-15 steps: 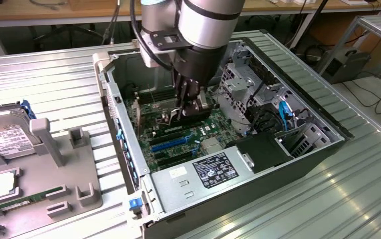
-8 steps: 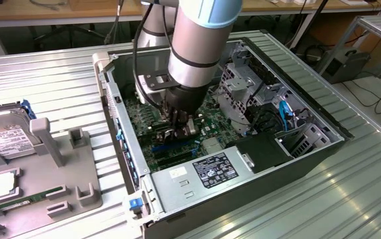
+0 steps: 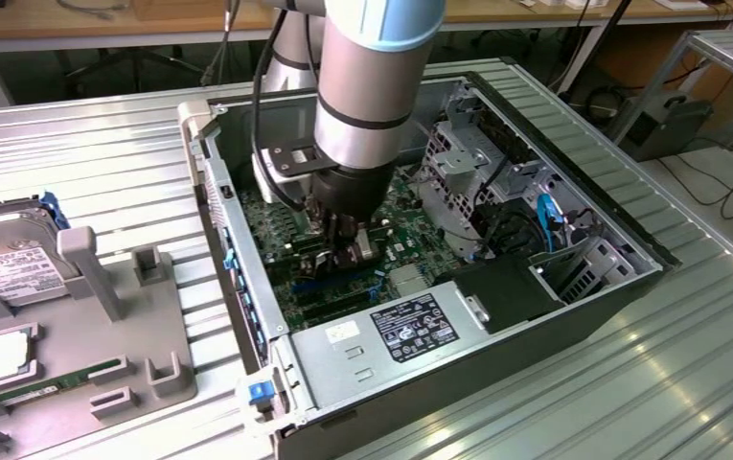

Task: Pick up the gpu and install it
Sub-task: 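Insert the gpu into the slot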

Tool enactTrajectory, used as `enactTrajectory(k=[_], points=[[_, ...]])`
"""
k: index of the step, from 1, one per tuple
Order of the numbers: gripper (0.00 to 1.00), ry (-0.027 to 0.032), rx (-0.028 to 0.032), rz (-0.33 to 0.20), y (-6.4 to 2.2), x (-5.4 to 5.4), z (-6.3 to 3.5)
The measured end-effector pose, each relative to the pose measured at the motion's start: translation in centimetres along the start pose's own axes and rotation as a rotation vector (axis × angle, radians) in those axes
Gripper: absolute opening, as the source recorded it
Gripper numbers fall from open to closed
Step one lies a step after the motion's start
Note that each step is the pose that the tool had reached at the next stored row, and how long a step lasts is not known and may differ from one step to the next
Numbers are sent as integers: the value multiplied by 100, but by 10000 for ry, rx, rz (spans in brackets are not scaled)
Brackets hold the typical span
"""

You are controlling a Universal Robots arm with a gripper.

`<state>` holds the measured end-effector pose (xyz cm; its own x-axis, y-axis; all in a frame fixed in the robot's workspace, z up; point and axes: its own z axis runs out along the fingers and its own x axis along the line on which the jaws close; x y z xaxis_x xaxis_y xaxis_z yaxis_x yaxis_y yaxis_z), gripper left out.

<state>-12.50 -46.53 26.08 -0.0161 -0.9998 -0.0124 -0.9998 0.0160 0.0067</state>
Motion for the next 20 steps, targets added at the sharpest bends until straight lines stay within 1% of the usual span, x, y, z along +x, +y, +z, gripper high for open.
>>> enactTrajectory(k=[6,9,14,15,17,20], points=[[26,10,-4,-4,3,0,49],[26,-5,4,-4,2,-1,71],[27,-2,1,-3,4,-1,73],[33,4,-2,-3,4,-1,67],[33,1,0,-4,3,-1,43],[33,3,0,-4,4,-2,-54]])
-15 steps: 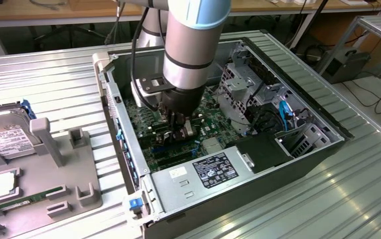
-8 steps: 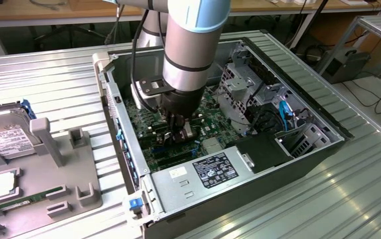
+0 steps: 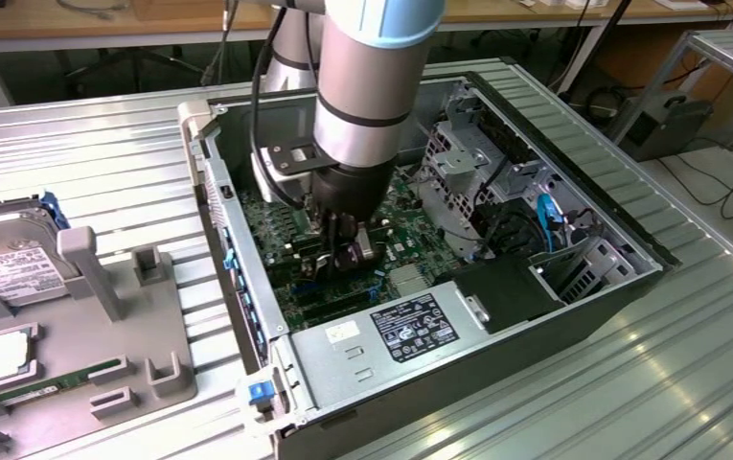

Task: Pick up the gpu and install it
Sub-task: 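Insert the gpu into the slot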

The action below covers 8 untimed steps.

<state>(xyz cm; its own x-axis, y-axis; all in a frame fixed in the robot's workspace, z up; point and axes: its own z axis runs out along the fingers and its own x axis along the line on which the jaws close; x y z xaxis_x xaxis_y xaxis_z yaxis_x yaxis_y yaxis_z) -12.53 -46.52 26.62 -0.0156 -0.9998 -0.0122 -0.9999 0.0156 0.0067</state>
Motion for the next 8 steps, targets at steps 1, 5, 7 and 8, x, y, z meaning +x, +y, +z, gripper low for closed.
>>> enactTrajectory(k=[1,5,7,8], points=[[33,-2,1,0,0,0,-36],[33,-1,0,-2,1,-2,-149],[32,-1,0,-4,0,-5,-172],[25,-2,1,-4,0,-7,-175]])
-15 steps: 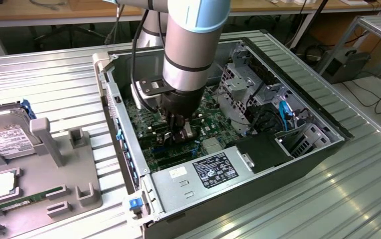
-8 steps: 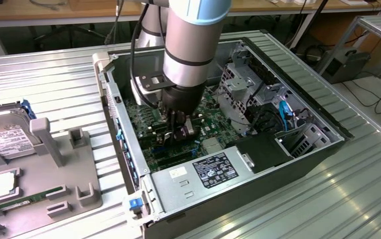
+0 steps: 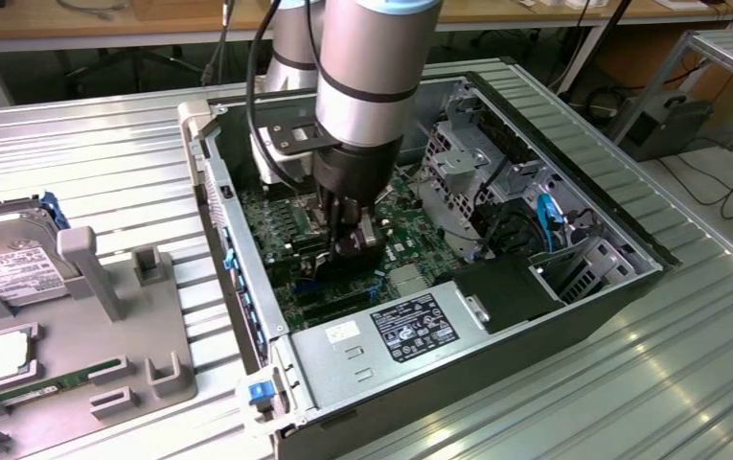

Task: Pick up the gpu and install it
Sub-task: 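Insert the gpu into the slot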

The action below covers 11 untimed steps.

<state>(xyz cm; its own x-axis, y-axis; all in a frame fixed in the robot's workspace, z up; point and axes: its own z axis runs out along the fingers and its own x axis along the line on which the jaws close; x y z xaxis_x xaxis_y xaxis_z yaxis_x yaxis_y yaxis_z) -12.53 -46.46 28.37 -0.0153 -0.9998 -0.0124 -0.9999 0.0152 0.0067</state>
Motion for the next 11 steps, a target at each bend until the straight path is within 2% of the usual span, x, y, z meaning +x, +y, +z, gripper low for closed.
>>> enactTrajectory(k=[1,3,11], points=[[25,0,0,0,1,-4,-2],[13,1,-1,-5,5,-16,-3],[11,5,14,-52,88,-157,40]])
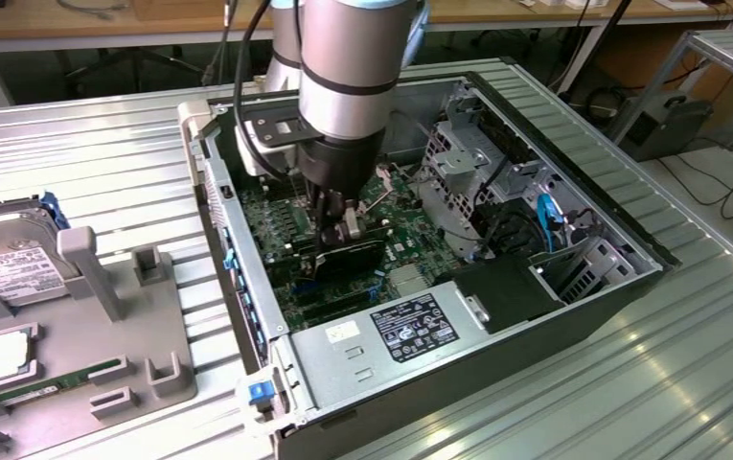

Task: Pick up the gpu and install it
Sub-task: 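Insert the gpu into the slot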

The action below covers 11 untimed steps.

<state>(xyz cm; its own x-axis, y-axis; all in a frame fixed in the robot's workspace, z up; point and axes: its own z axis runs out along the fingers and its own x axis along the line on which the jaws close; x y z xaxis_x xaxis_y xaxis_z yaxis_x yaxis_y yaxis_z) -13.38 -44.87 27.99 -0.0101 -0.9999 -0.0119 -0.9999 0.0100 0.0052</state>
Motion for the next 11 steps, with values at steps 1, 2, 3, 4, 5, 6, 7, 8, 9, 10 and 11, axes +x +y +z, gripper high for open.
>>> enactTrajectory(k=[1,2,3,4,5,6,7,8,9,10,11], points=[[11,7,5,-9,17,-13,11],[11,15,7,-13,26,-19,18],[11,31,8,-20,38,-26,25],[11,44,10,-28,45,-28,32],[11,60,10,-36,50,-30,38],[11,91,10,-50,51,-31,44],[11,110,10,-60,51,-31,49],[11,130,9,-67,51,-31,53],[11,148,9,-75,52,-31,58],[11,159,9,-84,51,-32,65],[11,172,9,-96,51,-32,70]])
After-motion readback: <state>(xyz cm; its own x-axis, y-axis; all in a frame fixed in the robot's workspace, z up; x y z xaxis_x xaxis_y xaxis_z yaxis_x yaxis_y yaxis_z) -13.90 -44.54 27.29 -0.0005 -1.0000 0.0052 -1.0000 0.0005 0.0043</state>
